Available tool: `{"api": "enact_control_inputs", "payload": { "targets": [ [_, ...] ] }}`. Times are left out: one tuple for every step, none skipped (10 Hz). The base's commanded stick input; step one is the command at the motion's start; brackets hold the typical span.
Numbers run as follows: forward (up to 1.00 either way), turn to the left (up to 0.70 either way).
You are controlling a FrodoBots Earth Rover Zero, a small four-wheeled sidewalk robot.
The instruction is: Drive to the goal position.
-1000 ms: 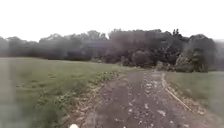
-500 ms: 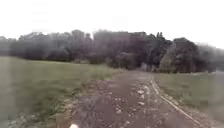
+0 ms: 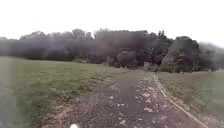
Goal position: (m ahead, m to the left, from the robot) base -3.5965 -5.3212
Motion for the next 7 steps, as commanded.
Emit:
{"api": "enact_control_inputs", "payload": {
  "targets": [
    [0.0, -0.62],
    [0.0, -0.77],
    [0.0, -0.85],
    [0.0, -0.85],
    [0.0, -0.85],
    [0.0, -0.85],
    [0.0, -0.85]
  ]
}}
